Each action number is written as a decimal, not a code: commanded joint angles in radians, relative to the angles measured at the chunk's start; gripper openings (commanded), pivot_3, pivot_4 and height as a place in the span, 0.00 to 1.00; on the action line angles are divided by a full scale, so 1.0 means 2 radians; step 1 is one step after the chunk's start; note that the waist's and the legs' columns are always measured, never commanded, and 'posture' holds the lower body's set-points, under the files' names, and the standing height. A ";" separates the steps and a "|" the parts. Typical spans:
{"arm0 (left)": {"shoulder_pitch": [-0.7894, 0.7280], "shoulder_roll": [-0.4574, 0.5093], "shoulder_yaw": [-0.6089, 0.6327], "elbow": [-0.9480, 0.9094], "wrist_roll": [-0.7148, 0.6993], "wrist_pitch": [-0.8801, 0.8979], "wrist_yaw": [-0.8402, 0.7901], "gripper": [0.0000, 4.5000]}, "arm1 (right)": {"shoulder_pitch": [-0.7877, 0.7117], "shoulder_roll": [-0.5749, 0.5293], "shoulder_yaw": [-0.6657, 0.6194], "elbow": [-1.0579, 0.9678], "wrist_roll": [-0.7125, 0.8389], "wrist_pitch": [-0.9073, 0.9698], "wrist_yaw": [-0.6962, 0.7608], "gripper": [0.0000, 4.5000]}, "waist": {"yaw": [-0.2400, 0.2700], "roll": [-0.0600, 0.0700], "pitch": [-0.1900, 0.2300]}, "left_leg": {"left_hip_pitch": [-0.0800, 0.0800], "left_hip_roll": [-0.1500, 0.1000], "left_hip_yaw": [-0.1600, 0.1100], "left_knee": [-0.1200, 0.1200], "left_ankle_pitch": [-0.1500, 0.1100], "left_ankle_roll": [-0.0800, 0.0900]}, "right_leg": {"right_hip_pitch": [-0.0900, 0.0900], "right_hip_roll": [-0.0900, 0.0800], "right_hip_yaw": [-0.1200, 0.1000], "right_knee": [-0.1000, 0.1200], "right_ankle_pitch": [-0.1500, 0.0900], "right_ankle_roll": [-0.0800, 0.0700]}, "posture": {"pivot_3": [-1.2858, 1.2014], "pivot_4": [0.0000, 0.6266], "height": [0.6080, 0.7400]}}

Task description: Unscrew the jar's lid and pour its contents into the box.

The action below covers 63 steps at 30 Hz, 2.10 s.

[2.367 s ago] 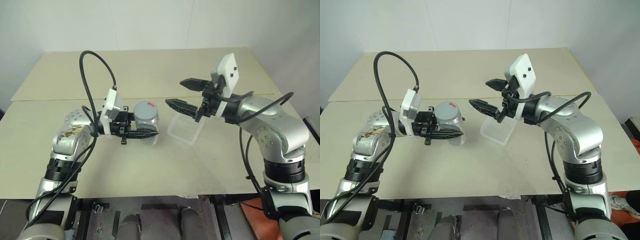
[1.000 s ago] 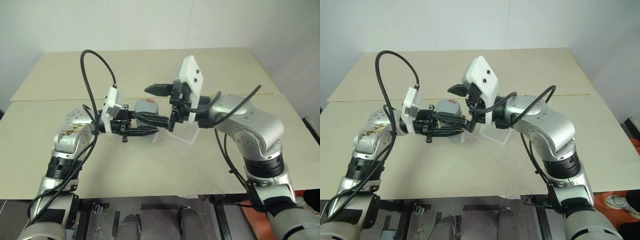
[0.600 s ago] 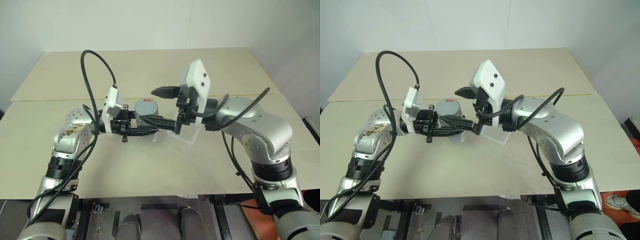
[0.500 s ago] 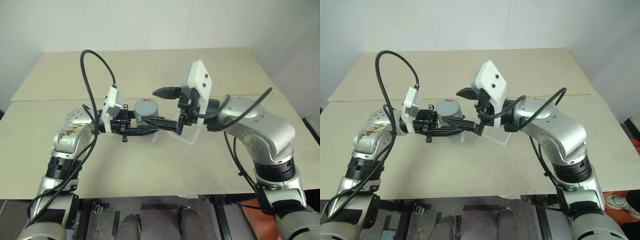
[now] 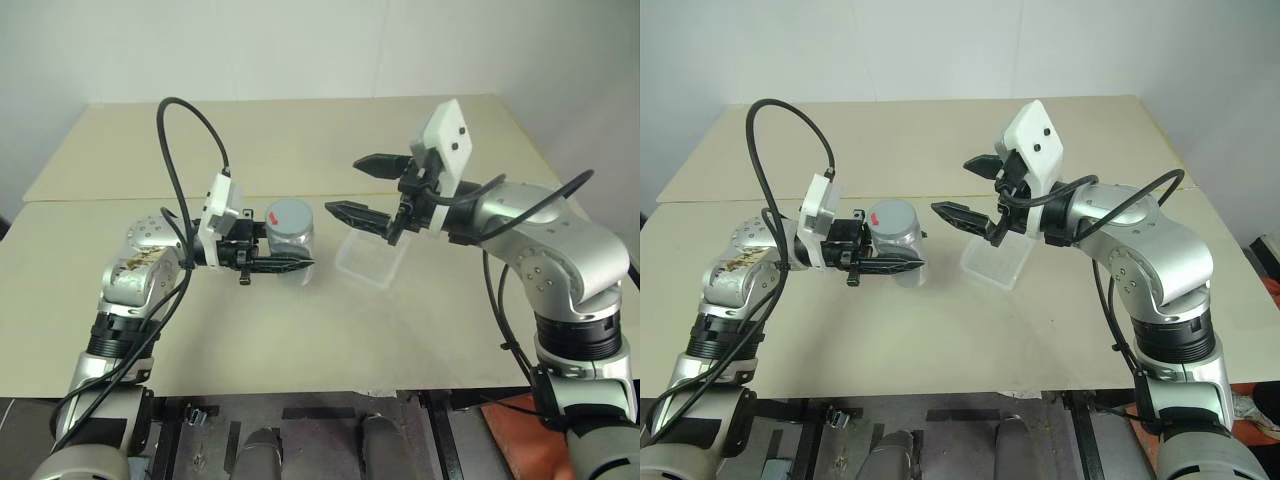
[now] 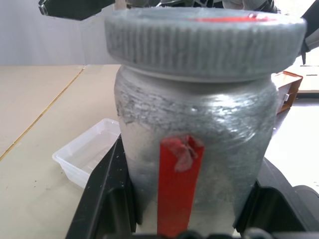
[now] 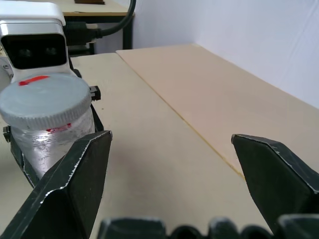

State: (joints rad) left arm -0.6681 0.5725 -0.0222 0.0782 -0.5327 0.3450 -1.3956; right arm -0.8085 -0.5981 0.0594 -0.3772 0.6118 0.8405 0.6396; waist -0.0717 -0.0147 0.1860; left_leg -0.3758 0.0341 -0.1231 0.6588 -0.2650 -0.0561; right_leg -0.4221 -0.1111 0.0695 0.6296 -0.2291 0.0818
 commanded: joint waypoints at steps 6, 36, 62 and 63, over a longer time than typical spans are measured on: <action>-0.012 -0.001 0.005 -0.006 -0.003 -0.010 -0.001 0.43 | 0.013 -0.022 -0.025 -0.030 0.015 -0.001 0.023 0.99 | 0.001 0.000 0.000 | 0.000 0.000 0.000 0.000 0.000 0.000 | 0.000 0.000 0.000 0.000 0.000 0.000 | 0.52 0.24 1.00; -0.017 -0.011 0.005 0.002 0.004 -0.019 0.006 0.43 | -0.046 0.070 0.044 -0.026 0.039 0.028 0.002 0.99 | 0.000 0.000 0.000 | 0.000 0.000 0.000 0.000 0.000 0.000 | 0.000 0.000 0.000 0.000 0.000 0.000 | 0.52 0.24 1.00; 0.003 -0.002 0.002 0.008 0.024 -0.047 0.006 0.43 | -0.092 0.093 -0.072 0.016 0.138 0.113 -0.046 0.61 | 0.001 0.000 0.000 | 0.000 0.000 0.000 0.000 0.000 0.000 | 0.000 0.000 0.000 0.000 0.000 0.000 | 0.52 0.24 1.00; 0.003 -0.003 0.004 0.010 0.024 -0.048 0.007 0.43 | -0.097 0.091 -0.090 0.022 0.145 0.118 -0.060 0.61 | 0.001 0.000 0.000 | 0.000 0.000 0.000 0.000 0.000 0.000 | 0.000 0.000 0.000 0.000 0.000 0.000 | 0.52 0.24 1.00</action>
State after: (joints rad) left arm -0.6547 0.5581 -0.0243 0.1053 -0.4855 0.2683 -1.3854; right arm -0.9775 -0.4139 -0.0509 -0.3317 0.8578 1.0572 0.5584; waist -0.0700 -0.0145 0.1862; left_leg -0.3758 0.0342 -0.1236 0.6588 -0.2650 -0.0562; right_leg -0.4222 -0.1110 0.0694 0.6303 -0.2291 0.0818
